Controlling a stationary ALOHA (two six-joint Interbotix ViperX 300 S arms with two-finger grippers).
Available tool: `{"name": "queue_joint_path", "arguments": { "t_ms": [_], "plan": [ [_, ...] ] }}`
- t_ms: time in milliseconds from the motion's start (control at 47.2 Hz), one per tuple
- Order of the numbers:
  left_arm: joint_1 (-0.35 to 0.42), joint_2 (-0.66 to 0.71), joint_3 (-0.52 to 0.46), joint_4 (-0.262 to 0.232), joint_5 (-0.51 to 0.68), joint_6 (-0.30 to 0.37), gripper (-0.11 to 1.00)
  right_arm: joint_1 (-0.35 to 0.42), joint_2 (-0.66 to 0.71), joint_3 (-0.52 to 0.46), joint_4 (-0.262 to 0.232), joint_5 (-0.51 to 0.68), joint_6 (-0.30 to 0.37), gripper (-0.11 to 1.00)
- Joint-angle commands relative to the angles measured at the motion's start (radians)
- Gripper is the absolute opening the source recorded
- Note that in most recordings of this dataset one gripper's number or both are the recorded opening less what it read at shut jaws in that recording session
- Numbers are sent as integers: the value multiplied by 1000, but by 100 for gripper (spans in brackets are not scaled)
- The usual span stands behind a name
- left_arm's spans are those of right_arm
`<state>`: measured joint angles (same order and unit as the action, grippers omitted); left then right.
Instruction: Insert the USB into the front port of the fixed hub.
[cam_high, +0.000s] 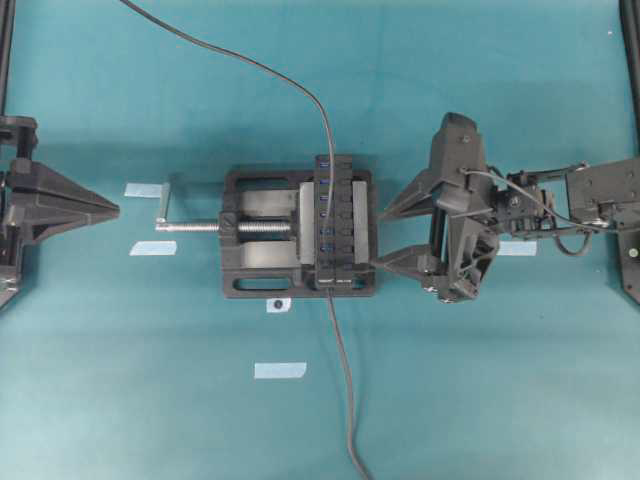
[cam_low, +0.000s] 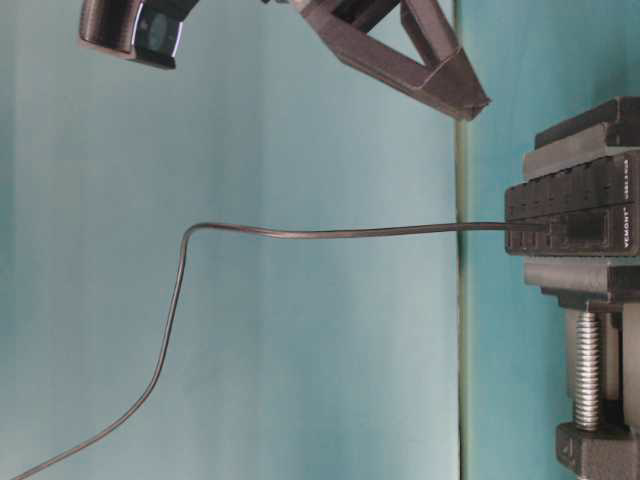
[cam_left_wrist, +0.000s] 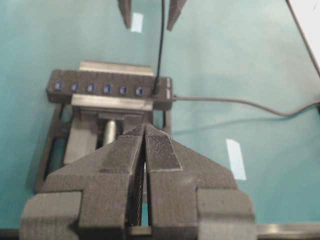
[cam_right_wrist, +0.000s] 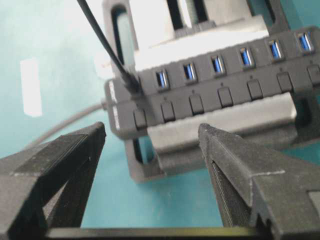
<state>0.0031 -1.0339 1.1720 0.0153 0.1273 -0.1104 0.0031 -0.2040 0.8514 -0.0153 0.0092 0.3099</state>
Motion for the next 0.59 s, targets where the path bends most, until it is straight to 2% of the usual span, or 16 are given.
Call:
{"name": "queue_joint_path", "arguments": {
  "t_ms": [0, 571],
  "plan": [
    [2, 3, -12, 3, -9, -2, 0, 6, -6, -9, 0, -20, -9, 79],
    [2, -21, -14, 3, -6, -2, 0, 38, 23, -18, 0, -23, -11, 79]
  ]
}}
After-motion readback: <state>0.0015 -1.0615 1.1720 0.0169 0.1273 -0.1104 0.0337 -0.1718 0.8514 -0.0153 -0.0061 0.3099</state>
